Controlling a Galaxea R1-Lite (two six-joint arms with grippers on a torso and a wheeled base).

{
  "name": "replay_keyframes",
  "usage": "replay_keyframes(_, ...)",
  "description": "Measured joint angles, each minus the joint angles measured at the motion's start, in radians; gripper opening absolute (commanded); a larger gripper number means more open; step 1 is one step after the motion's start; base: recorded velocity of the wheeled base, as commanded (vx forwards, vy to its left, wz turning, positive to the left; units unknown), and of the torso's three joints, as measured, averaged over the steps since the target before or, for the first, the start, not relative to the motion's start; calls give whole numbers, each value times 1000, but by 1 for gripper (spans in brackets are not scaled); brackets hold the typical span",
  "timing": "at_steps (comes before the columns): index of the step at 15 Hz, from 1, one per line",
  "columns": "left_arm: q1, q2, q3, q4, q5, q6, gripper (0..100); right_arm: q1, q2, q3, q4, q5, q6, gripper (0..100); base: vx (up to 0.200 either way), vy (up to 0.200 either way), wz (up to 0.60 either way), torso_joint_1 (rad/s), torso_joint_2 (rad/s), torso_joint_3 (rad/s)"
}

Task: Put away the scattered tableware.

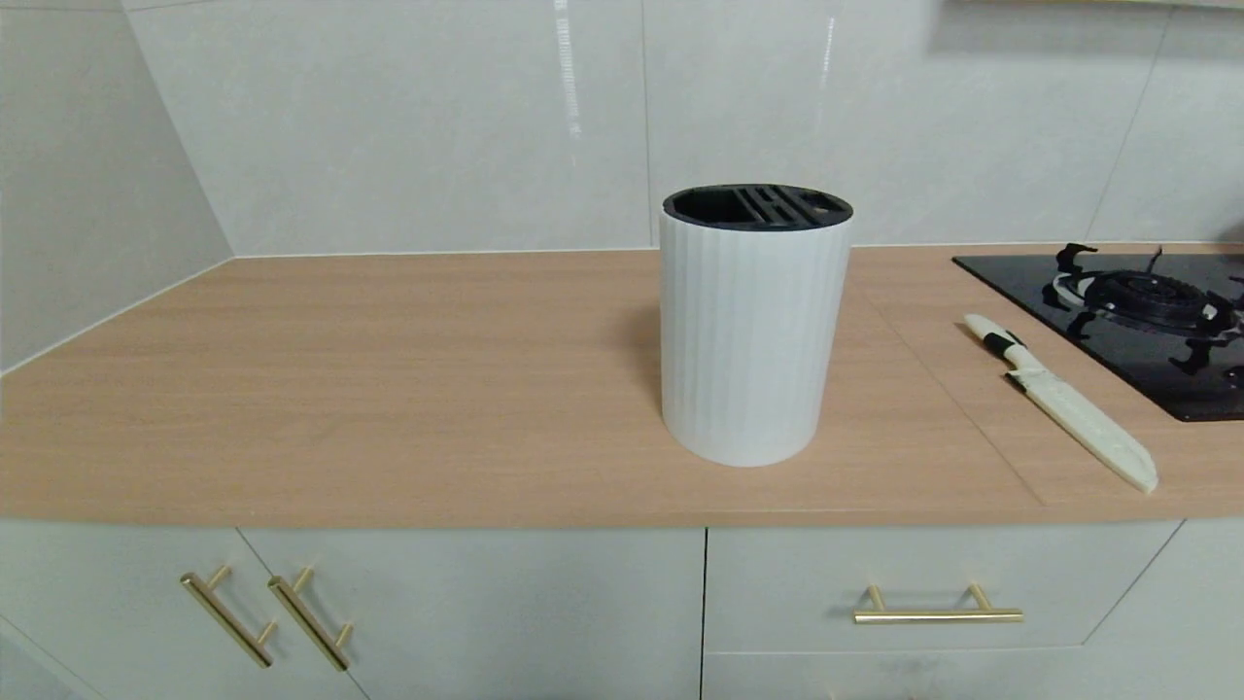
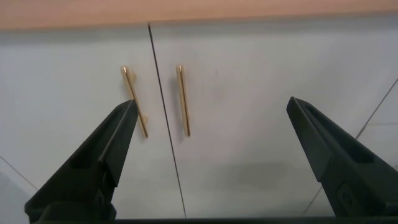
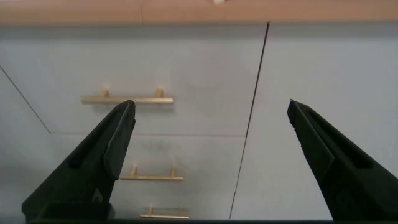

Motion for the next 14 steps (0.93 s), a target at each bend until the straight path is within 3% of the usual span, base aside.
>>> replay_keyframes(14,-1,0,0,0,1,0,100,0,0,0,0,-1,0,100,0,0,0,206,-510,-309)
